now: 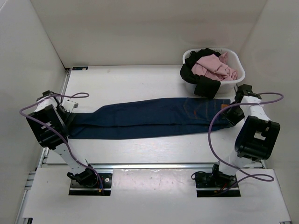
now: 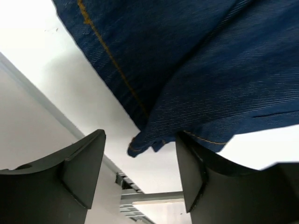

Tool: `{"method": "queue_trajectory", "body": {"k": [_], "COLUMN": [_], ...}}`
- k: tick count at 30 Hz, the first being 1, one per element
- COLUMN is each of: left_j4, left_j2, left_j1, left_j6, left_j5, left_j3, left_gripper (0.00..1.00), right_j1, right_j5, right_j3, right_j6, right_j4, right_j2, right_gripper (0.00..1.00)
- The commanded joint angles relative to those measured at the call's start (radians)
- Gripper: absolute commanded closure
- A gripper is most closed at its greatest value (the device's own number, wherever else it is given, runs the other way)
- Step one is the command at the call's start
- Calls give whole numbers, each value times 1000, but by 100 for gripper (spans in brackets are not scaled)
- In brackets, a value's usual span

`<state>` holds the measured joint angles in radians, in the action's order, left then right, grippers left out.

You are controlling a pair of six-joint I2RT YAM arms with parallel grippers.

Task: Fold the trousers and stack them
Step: Fold the trousers

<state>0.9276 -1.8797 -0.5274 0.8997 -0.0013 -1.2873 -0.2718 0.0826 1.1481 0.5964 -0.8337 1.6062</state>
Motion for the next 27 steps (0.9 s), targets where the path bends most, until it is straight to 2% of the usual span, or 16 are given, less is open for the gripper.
{"method": "queue_trajectory", "body": {"k": [1,2,4,6,7,11,17,21,22,27], "left_j4": [34,34,34,45,45,45,54,54,54,54], "left_j2": [17,17,7,-4,-4,-4,14,25,36,54], "left_j1": [4,4,14,14,14,14,14,14,14,67], "left_j6": [-19,-19,-19,-30,-30,-48,-76,-123,-124,-134], "left_j5": [92,92,92,92,92,92,61,47,47,-8], "left_j3": [-37,-37,-37,-37,-37,-27,-46,-79,-89,-168], "left_gripper": [29,31,43,57,68,86,86,86,86,86], "right_j1": [-14,-14,-14,-14,-14,-14,-14,-14,-14,-14], "right_j5": [2,15,16,26,26,48,77,98,108,146], "right_j3": [16,16,41,73,85,123,115,102,102,127], "right_j6": [3,3,16,39,39,62,89,89,89,79], "right_j4": [36,47,68,81,90,120,156,156,156,134], "right_j2": [29,49,78,133,152,227,239,251,251,190], "right_gripper": [45,45,45,46,46,50,66,90,100,100]}}
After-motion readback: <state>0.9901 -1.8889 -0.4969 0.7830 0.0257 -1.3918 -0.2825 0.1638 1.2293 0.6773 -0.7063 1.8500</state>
